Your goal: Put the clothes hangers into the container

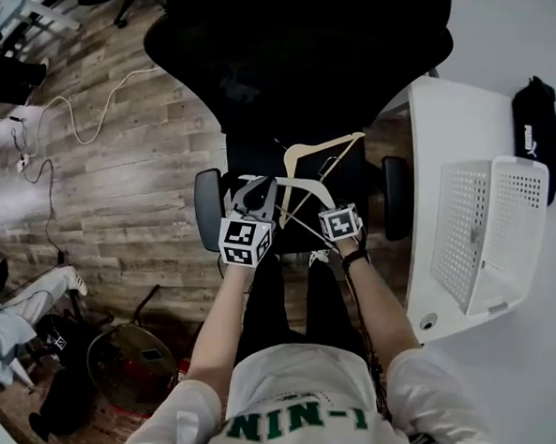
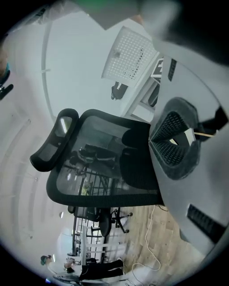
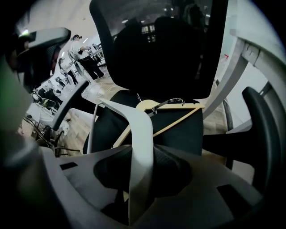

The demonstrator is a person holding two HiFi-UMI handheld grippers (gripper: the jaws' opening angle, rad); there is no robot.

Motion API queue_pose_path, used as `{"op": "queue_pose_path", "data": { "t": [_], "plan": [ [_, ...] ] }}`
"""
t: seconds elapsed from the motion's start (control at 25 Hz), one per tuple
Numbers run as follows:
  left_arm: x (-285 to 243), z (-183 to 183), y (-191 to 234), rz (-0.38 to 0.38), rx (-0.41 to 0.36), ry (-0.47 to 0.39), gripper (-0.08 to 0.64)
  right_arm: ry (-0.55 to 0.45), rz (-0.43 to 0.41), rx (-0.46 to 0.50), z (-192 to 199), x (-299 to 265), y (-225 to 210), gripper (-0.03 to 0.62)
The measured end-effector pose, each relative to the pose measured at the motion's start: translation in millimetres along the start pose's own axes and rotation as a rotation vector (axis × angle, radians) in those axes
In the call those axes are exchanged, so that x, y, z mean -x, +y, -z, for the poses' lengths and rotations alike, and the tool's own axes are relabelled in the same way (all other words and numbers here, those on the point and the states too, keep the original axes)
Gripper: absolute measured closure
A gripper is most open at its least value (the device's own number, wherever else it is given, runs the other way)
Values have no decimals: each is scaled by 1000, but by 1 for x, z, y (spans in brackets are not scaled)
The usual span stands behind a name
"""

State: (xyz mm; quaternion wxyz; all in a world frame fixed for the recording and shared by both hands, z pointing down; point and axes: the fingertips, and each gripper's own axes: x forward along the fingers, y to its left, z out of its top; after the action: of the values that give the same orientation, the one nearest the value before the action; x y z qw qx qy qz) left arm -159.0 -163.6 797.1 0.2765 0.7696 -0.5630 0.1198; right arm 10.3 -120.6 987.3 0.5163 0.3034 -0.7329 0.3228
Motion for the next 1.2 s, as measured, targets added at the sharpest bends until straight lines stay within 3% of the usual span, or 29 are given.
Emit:
{"op": "queue_pose_path", "data": {
  "t": [0.24,0.44,0.68,1.2],
  "plan": [
    [33,-51,-16,-26,12,-47,549,-92,43,6,-37,88,-7,454],
    [62,-78,-29,-35,-73,-18,549,-160,48,8,-56,153,2,454],
    [93,-120,-51,-21,-96,-33,549,-273,17,64,-72,228,23,454],
    [142,-231,-102,36,-160,-186,549,-581,104,147,-137,411,26,454]
  ]
}}
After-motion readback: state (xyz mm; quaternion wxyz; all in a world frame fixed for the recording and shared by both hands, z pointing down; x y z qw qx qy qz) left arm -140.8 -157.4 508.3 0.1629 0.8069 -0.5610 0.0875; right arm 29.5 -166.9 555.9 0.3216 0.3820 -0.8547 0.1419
